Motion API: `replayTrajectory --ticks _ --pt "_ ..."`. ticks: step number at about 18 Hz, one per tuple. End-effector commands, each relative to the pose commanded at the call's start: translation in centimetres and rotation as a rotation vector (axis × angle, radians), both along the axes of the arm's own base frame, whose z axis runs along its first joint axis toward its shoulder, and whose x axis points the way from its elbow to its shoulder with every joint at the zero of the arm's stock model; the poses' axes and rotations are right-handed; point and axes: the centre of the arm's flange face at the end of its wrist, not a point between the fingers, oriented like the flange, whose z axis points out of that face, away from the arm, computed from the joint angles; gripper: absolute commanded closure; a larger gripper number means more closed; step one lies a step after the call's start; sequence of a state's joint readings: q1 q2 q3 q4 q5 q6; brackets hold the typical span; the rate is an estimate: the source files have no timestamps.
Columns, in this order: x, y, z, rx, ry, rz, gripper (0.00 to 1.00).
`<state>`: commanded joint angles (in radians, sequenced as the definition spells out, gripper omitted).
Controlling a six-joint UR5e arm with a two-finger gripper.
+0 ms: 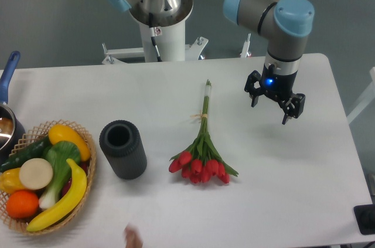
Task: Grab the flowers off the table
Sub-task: 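Move the open gripper over the tulip stems and lower toward them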
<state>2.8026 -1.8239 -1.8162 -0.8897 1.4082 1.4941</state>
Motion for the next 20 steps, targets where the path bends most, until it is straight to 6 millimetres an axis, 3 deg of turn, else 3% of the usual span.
replayTrajectory --ticks 11,20 --pt "0.7 0.0 -1.1 -0.001 -0.026 0.008 0.00" --pt "3.8 2.5 -3.0 0.033 -0.131 0.180 0.00"
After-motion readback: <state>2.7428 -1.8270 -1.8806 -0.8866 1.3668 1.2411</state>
